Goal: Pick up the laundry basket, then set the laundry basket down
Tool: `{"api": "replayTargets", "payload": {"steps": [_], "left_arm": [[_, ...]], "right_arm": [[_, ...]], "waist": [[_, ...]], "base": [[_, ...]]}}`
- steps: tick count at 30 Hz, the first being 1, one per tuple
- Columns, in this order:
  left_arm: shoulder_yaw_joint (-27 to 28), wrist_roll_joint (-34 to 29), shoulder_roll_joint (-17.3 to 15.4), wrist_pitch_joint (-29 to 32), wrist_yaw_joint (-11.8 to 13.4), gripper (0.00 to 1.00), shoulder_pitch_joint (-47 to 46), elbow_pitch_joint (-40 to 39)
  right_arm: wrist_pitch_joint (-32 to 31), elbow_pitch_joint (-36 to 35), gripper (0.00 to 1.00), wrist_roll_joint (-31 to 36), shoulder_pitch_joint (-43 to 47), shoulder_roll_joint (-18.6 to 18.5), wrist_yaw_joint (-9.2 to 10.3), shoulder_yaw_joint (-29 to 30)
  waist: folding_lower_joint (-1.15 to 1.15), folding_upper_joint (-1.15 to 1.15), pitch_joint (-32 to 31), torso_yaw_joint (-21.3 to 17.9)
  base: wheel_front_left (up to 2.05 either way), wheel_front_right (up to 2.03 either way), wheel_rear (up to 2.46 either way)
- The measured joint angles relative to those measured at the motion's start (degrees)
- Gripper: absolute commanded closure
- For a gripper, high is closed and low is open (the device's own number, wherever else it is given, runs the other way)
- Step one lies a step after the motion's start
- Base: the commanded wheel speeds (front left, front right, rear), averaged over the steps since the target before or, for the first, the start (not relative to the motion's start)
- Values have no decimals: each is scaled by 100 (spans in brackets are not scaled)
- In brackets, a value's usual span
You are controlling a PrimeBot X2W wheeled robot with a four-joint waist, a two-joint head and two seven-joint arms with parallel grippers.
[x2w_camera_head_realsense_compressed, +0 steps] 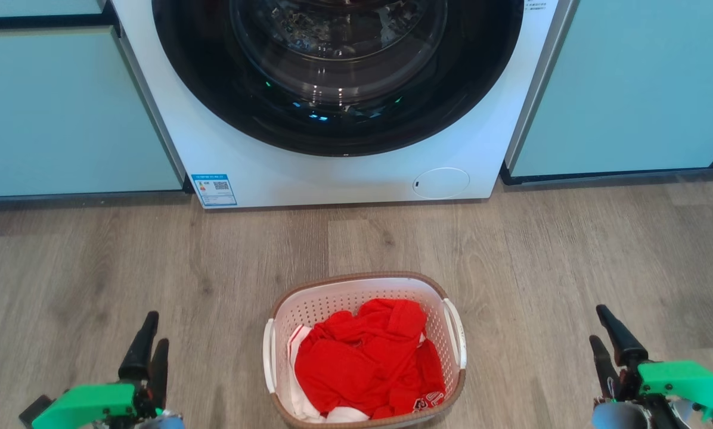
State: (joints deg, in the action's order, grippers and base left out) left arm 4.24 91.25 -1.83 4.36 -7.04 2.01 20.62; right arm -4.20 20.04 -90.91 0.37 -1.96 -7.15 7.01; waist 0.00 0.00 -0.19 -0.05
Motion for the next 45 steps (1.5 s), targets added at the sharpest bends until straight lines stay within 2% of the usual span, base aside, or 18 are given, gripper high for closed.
{"api": "replayTargets", "payload": {"steps": [12,23,35,45], "left_arm": [[7,-208,1,-191,0,0,-32,-122],[1,-683,0,-356,-1,0,-90,-365],[2,-1703,0,-560,-1,0,-93,-795],[-46,-2847,-1,-727,58,0,-120,-1236]], "right_arm": [[156,-189,0,465,-7,0,0,23],[346,-655,0,1356,-142,0,0,38],[524,-1138,0,2761,-258,0,0,-203],[717,-1458,0,4033,-321,-2,0,-525]], "waist": [[0,0,-35,8],[0,0,-72,44],[0,0,-91,83],[0,0,-98,97]], "base": [[0,0,0],[0,0,0],[0,0,0],[0,0,0]]}}
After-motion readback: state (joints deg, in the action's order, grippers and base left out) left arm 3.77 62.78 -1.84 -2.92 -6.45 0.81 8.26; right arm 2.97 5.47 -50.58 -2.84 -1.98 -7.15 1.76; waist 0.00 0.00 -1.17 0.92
